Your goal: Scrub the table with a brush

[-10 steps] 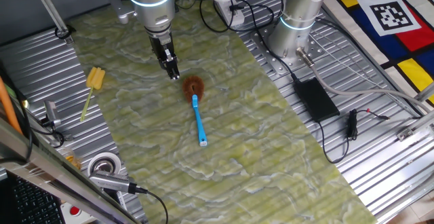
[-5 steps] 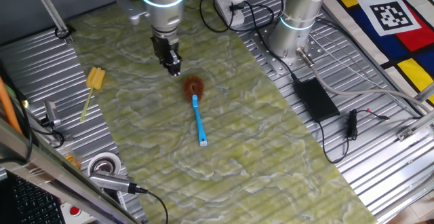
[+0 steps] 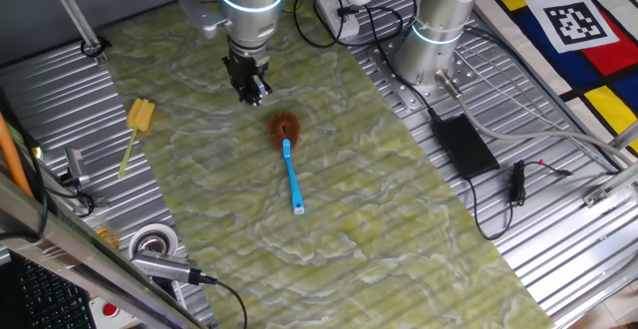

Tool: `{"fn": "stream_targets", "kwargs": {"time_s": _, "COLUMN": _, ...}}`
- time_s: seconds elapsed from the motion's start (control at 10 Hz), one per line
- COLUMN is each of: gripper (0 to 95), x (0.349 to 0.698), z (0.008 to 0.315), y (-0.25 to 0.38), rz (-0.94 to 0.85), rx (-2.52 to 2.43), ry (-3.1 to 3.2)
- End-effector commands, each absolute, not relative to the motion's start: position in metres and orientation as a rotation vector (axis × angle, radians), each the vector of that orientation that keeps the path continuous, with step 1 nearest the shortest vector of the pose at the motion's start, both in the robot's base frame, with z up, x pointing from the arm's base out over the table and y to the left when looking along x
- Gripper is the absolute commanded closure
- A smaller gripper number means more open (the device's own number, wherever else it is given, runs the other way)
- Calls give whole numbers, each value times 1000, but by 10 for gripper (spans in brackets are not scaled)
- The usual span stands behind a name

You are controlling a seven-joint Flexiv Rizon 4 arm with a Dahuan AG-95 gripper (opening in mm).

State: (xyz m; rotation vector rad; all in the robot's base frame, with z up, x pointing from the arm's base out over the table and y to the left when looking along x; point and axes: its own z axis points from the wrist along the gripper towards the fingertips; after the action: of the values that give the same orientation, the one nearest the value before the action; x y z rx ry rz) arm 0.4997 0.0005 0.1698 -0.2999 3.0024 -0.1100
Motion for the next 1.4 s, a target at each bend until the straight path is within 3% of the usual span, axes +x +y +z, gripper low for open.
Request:
{"fn": "stream_targets", "kwargs": {"time_s": 0.1, "gripper": 950, "x": 500, "z": 170, "y": 0, "rz": -120, "rx": -291, "ry": 3004}}
{"fn": "stream_targets", "kwargs": {"time_s": 1.4, "gripper": 950, "x": 500, "z": 170, "y": 0, "rz": -182, "rx": -464, "ry": 3029}}
